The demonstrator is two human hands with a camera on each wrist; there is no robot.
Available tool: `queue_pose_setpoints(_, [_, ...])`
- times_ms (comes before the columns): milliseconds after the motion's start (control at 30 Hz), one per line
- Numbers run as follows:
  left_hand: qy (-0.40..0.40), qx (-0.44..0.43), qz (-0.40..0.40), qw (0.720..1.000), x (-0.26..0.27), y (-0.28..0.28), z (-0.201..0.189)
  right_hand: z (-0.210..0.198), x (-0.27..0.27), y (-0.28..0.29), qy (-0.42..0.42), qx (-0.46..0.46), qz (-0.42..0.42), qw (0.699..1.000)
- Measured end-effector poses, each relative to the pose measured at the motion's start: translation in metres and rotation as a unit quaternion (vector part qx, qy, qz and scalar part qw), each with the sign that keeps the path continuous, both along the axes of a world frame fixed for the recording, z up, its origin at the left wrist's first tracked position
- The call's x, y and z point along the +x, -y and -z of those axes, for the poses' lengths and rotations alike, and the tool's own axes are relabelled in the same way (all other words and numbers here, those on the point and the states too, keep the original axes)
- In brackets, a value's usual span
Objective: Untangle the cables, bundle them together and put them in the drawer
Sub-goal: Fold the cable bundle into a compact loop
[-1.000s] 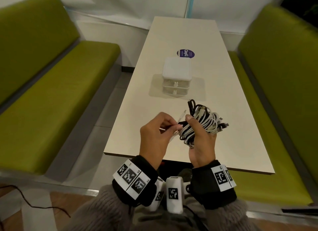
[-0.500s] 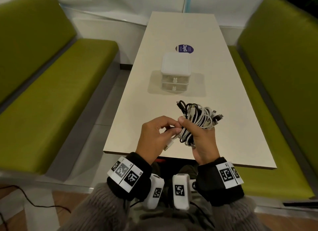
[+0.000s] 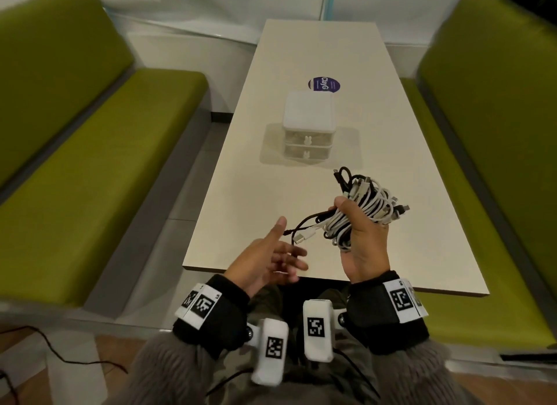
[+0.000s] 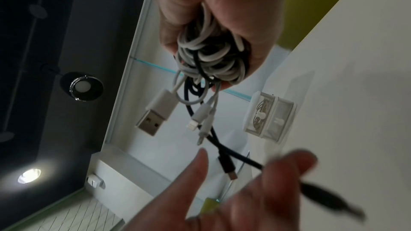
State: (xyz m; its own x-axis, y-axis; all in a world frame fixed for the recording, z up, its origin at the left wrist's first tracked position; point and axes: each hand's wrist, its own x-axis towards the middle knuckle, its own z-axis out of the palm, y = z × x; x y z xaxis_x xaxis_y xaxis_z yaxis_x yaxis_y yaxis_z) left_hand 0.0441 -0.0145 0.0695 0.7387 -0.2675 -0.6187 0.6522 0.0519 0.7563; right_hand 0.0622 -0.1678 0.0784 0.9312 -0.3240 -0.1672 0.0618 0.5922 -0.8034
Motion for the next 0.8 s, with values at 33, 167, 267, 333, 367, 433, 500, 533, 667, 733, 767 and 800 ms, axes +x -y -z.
queue_pose_setpoints(33, [-0.021,-0.053,-0.041,0.997,0.001,0.004,0.001,0.000,0.000,-0.003,-0.003,-0.005,-0.002,1.000])
queue_pose_setpoints(167, [-0.035,-0.165,-0.183,0.969,0.005,0.011,0.002,0.001,-0.002,-0.005,-0.013,-0.021,-0.006,1.000])
queue_pose_setpoints(267, [0.002,-0.178,-0.245,0.953,0.006,0.005,0.005,0.002,-0.002,0.001,-0.025,-0.036,0.000,0.999])
queue_pose_setpoints(333, [0.026,-0.200,-0.282,0.938,0.008,0.000,0.005,0.003,-0.001,0.004,-0.026,-0.050,0.004,0.998])
queue_pose_setpoints(367, [0.040,-0.198,-0.299,0.933,0.009,-0.002,0.004,0.003,-0.001,0.005,-0.024,-0.062,0.003,0.998])
queue_pose_setpoints(433, [0.081,-0.176,-0.323,0.926,0.010,-0.004,-0.001,0.003,-0.001,0.004,-0.018,-0.086,-0.002,0.996])
queue_pose_setpoints(500, [0.146,-0.110,-0.327,0.927,0.010,-0.003,-0.007,0.003,-0.001,0.003,-0.014,-0.095,-0.003,0.995])
queue_pose_setpoints(533, [0.200,-0.037,-0.315,0.927,0.010,-0.003,-0.009,0.003,-0.001,0.003,-0.015,-0.096,-0.004,0.995])
queue_pose_setpoints(667, [0.429,0.246,-0.069,0.866,0.011,0.001,-0.012,0.002,0.002,0.004,-0.010,-0.094,-0.015,0.995])
queue_pose_setpoints(733, [0.454,0.249,-0.017,0.856,0.013,0.007,-0.015,-0.001,0.002,-0.001,0.012,-0.107,-0.038,0.993])
queue_pose_setpoints(767, [0.447,0.220,-0.025,0.866,0.015,0.012,-0.018,-0.003,0.002,-0.005,0.021,-0.112,-0.051,0.992])
queue_pose_setpoints(800, [0.428,0.172,-0.038,0.886,0.017,0.017,-0.023,-0.006,0.002,-0.009,0.029,-0.117,-0.066,0.991])
